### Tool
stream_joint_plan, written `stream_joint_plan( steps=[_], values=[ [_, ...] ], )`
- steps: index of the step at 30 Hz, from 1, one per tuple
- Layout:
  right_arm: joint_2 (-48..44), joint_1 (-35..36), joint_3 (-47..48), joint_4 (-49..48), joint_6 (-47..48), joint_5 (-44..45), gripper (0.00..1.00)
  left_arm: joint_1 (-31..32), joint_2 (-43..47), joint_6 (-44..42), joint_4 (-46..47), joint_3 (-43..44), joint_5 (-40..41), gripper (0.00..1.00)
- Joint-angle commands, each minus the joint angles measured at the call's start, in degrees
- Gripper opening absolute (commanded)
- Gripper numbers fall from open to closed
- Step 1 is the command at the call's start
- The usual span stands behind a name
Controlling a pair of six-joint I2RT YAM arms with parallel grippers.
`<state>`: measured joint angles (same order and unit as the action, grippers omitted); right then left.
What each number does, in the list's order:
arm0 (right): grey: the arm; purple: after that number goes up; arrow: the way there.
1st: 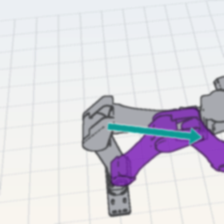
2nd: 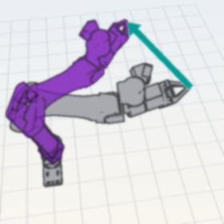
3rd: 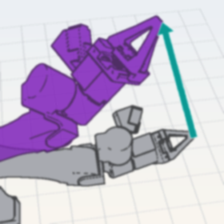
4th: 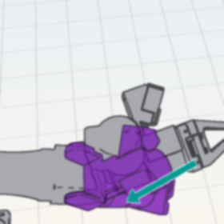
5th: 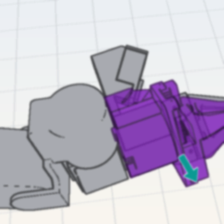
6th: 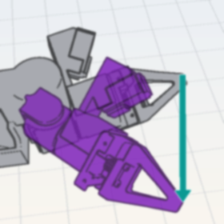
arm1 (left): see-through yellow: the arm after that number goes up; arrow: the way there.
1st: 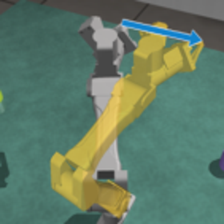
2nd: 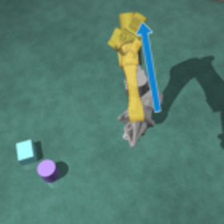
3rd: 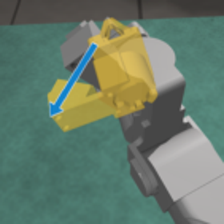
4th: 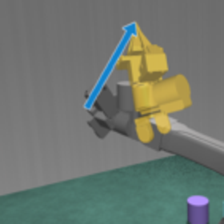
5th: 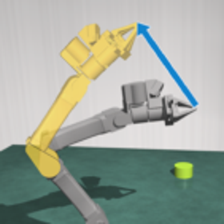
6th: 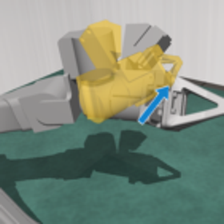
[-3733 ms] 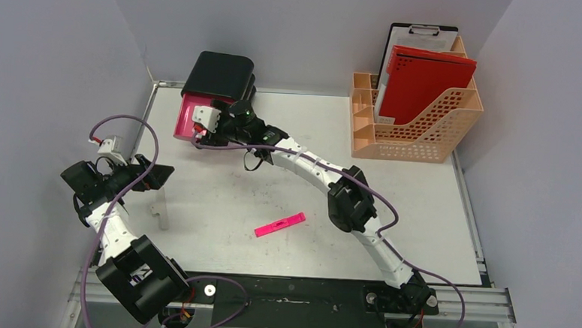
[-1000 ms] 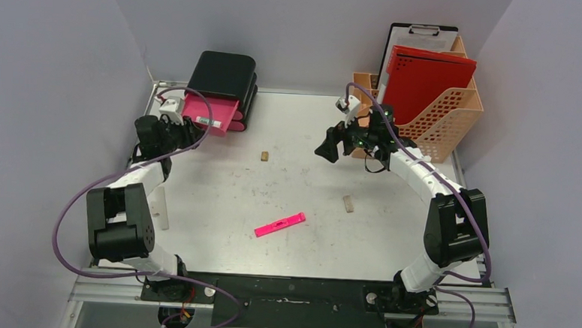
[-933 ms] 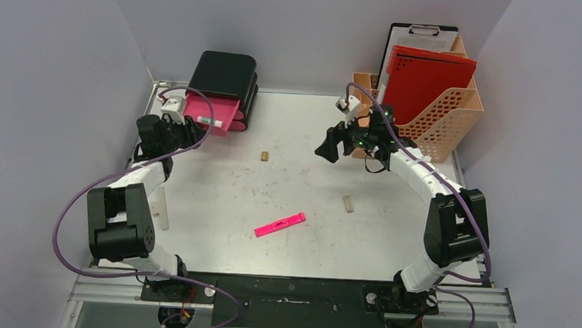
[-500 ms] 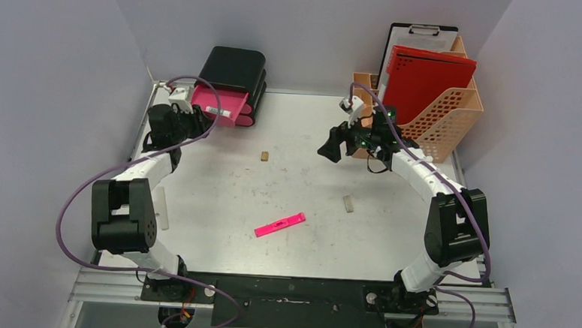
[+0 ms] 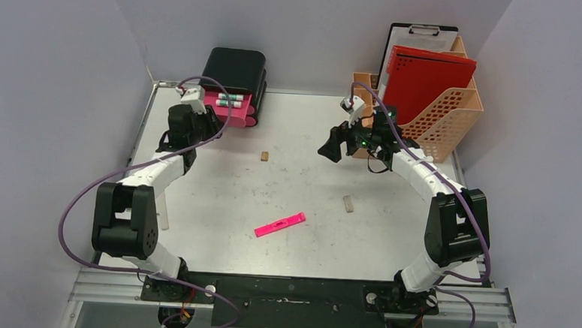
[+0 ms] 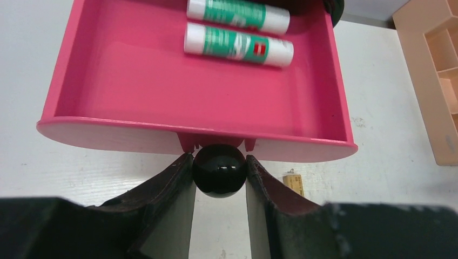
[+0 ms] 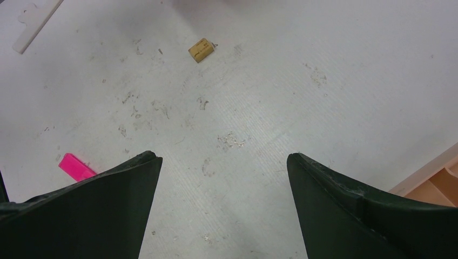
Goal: Organize the desk
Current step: Close the drawer in the storage box.
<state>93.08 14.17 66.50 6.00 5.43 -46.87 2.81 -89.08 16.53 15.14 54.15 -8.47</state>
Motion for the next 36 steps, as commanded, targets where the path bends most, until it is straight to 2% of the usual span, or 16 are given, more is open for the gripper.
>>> stream_joint_plan(
  steps=[1, 7, 22, 36],
  values=[
    [-1.40, -0.42, -0.47, -3.94, 0.02, -1.12, 0.90, 2.07, 2.72, -0.92, 4.22, 4.11, 3.82, 0.18],
    [-1.63, -0.91, -0.59, -3.94, 0.09, -1.12, 0.90, 2.18, -1.19, -2.34, 1.73, 9.73, 4.03, 0.20],
    [-0.88, -1.58, -0.83, -4.14, 0.16, -0.94, 0.90, 3.26, -10.83, -3.00, -4.20, 22.48, 5.26, 0.35],
    [0.17, -1.75, -1.00, -4.14, 0.90, -0.28, 0.90, 4.73, -19.40, -3.13, -8.41, 32.66, 6.78, 0.43]
  ],
)
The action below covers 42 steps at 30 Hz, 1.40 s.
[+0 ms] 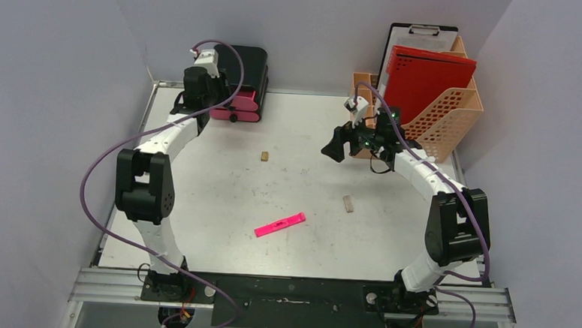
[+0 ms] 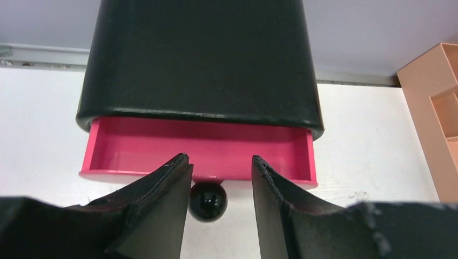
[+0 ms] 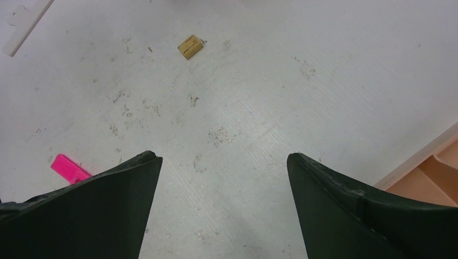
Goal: Organize the desk
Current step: Close the drawer in the storage box.
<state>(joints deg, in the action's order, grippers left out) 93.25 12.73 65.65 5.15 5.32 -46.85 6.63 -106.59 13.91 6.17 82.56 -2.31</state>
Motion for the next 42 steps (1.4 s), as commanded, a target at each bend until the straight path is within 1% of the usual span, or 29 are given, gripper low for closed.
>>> stream_joint_plan(
  steps=[1, 5, 10, 15, 17, 21, 26, 33, 42],
  values=[
    [0.09, -0.34, -0.12, -3.29, 1.03, -0.22, 0.90, 1.07, -2.57, -0.59, 0.05, 4.94, 0.63, 0.43],
    [0.18, -0.49, -0.08, -3.12, 1.28, 0.00, 0.90, 1.10, -2.71, -0.15, -2.04, 6.17, -0.30, 0.43],
    [0.30, -0.86, -0.12, -3.06, 1.46, -0.08, 0.90, 0.86, 2.51, -0.10, -1.39, 2.90, -0.94, 0.43],
    [0.66, -0.84, 0.08, -2.88, 1.24, -0.44, 0.90, -0.21, 7.20, -0.64, -2.11, 0.69, -0.78, 0.46],
    [0.38, -0.86, 0.01, -2.88, 1.34, -0.43, 0.90, -0.39, 9.11, -1.37, -2.12, -1.37, -0.93, 0.46],
    [-0.09, -0.87, -0.15, -2.99, 1.59, -0.60, 0.90, -0.19, 11.87, -3.35, 1.20, -7.81, -0.90, 0.45],
    [-0.13, -0.84, -0.24, -2.97, 1.58, -0.85, 0.90, -0.04, 10.42, -4.61, 2.45, -9.11, -0.69, 0.33],
    [-0.43, -1.36, -0.50, -3.21, 1.84, -1.05, 0.90, 0.61, 6.10, -5.82, 2.79, -7.21, 0.19, 0.32],
    [0.16, -1.56, -0.45, -3.21, 1.96, -0.97, 0.90, 1.10, 0.26, -5.10, 2.54, -1.51, 1.07, 0.29]
  ],
)
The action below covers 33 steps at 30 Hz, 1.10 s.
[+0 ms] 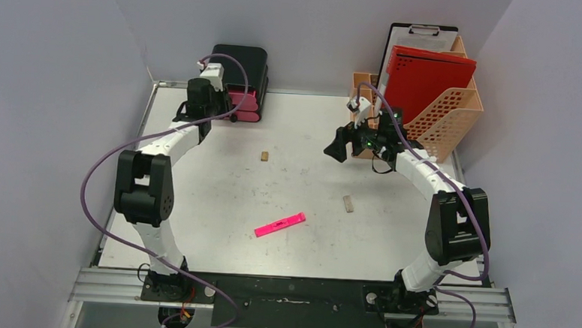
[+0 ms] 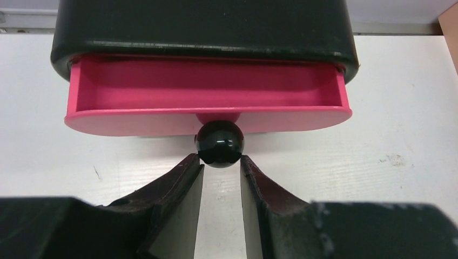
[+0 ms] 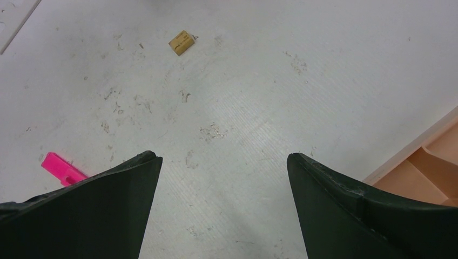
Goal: Organize the desk
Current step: Close the drawer in the storage box.
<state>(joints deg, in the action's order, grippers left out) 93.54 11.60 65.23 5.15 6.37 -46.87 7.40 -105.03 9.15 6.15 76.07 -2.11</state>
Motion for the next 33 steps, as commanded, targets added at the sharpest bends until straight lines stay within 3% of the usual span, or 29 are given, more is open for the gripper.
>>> stream_joint_plan(
  steps=[1, 17, 19, 25, 33],
  values=[
    [0.01, -0.43, -0.04, -3.22, 0.84, -0.94, 0.90, 0.34, -1.84, -0.15, 3.04, 5.47, 0.46, 0.29],
    [1.63, -0.48, 0.08, -2.90, 1.28, 0.02, 0.90, 0.26, -9.69, 0.12, 0.97, 14.25, -1.54, 0.31],
    [1.80, -0.52, 0.07, -2.91, 1.36, 0.11, 0.90, 0.13, -9.13, 1.02, 0.93, 13.21, -2.39, 0.35],
    [2.54, -0.51, 0.00, -2.93, 1.40, 0.20, 0.90, -1.42, -5.58, 7.62, 4.41, 6.59, -8.24, 0.60],
    [3.23, -0.48, -0.37, -3.61, 1.02, -0.06, 0.90, -3.79, -4.13, 12.62, 16.46, -3.27, -12.26, 0.61]
  ],
)
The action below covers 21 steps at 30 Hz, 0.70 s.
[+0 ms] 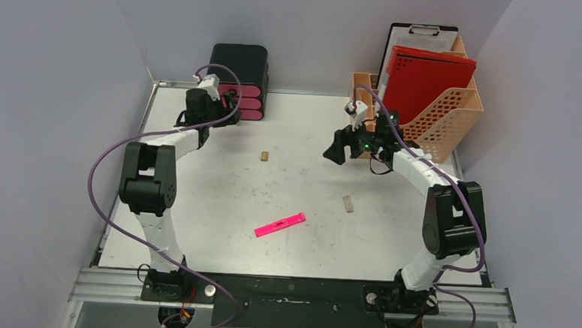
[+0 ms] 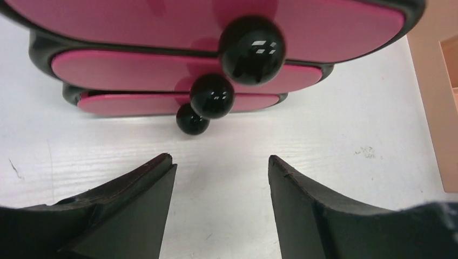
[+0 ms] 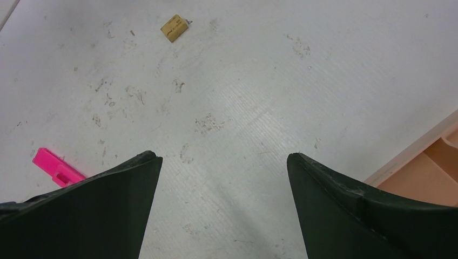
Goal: Organize the desk
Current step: Close the drawer in the storage box, then open the drawer in the storage box.
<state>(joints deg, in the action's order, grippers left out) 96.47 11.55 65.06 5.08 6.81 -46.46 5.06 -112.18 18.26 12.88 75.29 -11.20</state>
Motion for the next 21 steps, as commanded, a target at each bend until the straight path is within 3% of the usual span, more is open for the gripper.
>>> stream_joint_plan(
  steps=[1, 8, 21],
  values=[
    [0.30, -0.45, -0.26, -3.69, 0.58, -0.55, 0.90, -1.80, 2.86, 3.75, 11.34, -3.31, -3.45, 0.61],
    [0.47, -0.47, -0.45, -4.03, 0.76, -0.48, 0.90, -2.95, 0.47, 4.69, 22.08, -5.71, -5.59, 0.57],
    [0.92, -0.48, -0.38, -4.03, 0.84, -0.48, 0.90, -0.72, -2.85, -0.14, 22.09, -2.84, -2.20, 0.55]
  ],
)
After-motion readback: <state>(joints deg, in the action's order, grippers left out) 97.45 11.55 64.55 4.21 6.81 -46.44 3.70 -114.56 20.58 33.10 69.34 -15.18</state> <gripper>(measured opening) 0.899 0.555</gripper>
